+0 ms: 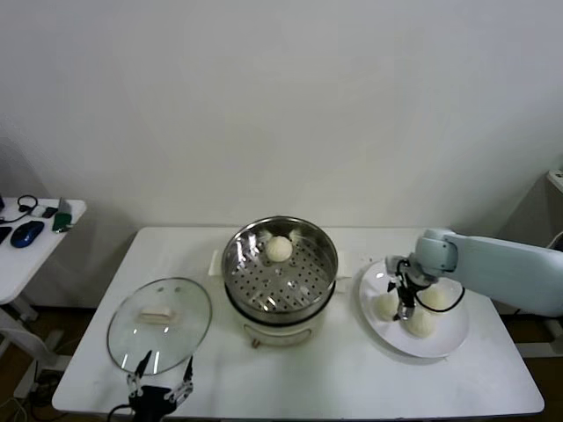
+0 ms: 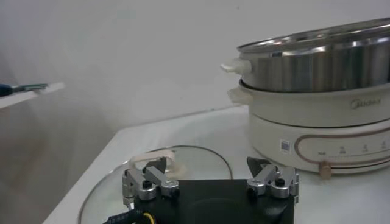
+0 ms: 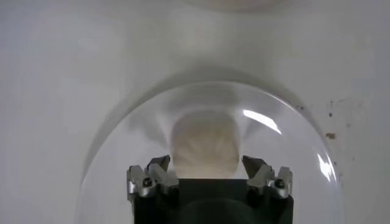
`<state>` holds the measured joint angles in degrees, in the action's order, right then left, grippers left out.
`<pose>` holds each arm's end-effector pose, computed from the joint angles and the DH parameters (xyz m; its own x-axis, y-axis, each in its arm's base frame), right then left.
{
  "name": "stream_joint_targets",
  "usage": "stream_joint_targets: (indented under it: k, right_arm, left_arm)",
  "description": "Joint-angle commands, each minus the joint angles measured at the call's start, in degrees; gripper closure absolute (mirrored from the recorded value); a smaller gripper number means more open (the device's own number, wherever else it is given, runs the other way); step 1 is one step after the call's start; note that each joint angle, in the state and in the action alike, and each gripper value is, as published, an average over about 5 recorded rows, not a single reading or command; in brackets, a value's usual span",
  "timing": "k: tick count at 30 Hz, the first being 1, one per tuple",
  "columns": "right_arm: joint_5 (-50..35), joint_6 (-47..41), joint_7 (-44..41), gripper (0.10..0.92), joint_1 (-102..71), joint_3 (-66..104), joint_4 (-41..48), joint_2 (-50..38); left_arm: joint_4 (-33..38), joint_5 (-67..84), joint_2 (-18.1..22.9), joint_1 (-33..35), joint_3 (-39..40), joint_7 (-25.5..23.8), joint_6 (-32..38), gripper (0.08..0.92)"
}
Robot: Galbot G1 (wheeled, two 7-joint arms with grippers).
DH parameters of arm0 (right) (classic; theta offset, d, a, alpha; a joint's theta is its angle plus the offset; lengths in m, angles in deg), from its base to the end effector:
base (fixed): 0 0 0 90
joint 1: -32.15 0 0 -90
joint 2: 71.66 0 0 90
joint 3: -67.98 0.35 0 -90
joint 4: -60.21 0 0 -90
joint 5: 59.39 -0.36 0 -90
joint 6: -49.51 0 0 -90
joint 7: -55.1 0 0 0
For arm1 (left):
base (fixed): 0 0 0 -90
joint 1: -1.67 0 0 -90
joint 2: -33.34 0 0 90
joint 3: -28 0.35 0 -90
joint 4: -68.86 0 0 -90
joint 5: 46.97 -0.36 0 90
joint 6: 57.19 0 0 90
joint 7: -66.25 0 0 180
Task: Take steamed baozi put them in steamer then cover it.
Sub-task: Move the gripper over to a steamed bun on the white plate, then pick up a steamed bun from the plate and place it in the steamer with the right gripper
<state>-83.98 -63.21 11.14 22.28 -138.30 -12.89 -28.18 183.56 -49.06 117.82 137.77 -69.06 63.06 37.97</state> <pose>0.5029 -0.1174 -0.2423 -0.1212 -0.0559 0.9911 -0.9909 0.0663 -0.1174 0.0847 0.0592 -0.3689 -0.9600 -0.0002 0.2800 0.0502 0.9836 0.1730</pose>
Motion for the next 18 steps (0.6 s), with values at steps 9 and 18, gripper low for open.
stream_joint_targets:
  k: [9, 18]
  right_arm:
    - [-0.3, 1.4, -2.4, 0.371, 2.9, 1.9, -0.4, -0.9]
    - [-10.7, 5.8, -9.1, 0.372, 31.1, -11.6, -3.2, 0.2]
  left_arm:
    - [-0.1, -0.3, 0.2, -0.2, 0.4, 0.2, 0.0, 0.177]
    - [0.7, -0.6, 0.3, -0.3, 1.0, 0.2, -0.1, 0.177]
